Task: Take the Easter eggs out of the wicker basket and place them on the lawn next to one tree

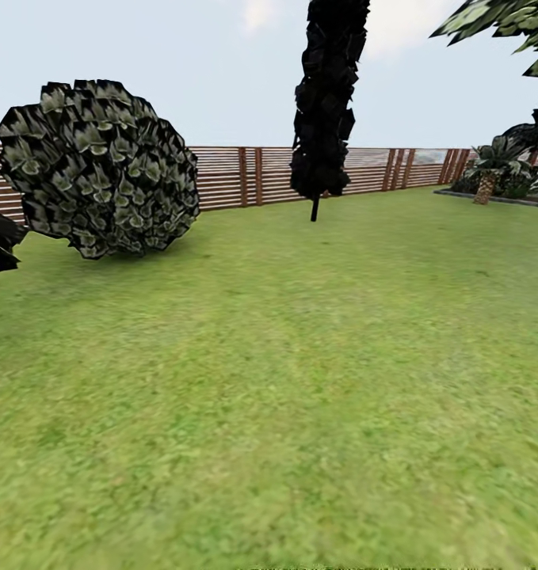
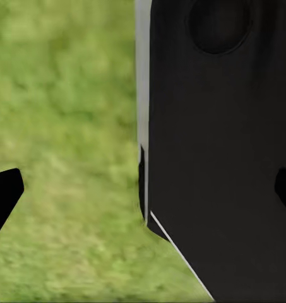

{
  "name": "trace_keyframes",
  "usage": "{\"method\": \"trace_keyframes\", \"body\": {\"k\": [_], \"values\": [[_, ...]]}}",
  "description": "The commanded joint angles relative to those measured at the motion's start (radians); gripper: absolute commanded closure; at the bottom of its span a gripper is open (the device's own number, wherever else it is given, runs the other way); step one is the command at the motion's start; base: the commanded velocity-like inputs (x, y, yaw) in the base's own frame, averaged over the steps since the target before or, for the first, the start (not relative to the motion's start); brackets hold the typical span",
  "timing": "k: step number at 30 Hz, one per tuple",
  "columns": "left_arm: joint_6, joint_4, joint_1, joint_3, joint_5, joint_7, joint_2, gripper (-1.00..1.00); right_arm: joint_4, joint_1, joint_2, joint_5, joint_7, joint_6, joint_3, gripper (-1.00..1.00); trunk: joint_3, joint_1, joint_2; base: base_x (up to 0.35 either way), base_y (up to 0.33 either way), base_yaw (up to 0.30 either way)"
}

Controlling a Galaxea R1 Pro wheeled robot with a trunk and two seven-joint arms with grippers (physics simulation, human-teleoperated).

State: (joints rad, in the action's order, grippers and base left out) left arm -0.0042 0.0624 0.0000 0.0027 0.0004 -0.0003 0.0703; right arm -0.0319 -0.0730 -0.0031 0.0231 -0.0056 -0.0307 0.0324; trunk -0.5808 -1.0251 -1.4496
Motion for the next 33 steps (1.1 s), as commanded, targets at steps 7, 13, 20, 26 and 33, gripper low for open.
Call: {"method": "trace_keyframes", "body": {"k": [7,13,20,26,33], "values": [[0.0,0.0,0.0,0.0,-0.002,0.0,0.007,-1.0,0.001,-0.001,0.0,0.002,-0.001,-0.003,0.003,-1.0,-0.011,0.0,0.0,0.0,0.0,-0.154],[0.0,0.0,0.0,0.0,-0.002,0.0,0.008,-1.0,0.002,-0.001,0.001,0.002,-0.001,-0.003,0.003,-1.0,-0.019,0.0,0.0,0.0,0.0,-0.156],[0.0,0.0,0.0,0.0,-0.002,0.0,0.008,-1.0,0.0,-0.001,-0.001,0.002,-0.001,-0.003,0.003,-1.0,-0.028,0.0,0.0,0.0,0.0,-0.161],[0.0,0.0,0.0,0.0,-0.001,0.0,0.008,-1.0,0.0,-0.001,0.0,0.003,-0.001,-0.017,0.003,-1.0,-0.037,0.0,0.0,0.0,0.0,-0.162],[-0.003,0.005,0.0,-0.001,-0.003,-0.001,0.007,-1.0,0.001,-0.001,0.0,0.002,-0.001,-0.037,0.003,-1.0,-0.046,0.0,0.0,0.0,0.0,-0.162]]}}
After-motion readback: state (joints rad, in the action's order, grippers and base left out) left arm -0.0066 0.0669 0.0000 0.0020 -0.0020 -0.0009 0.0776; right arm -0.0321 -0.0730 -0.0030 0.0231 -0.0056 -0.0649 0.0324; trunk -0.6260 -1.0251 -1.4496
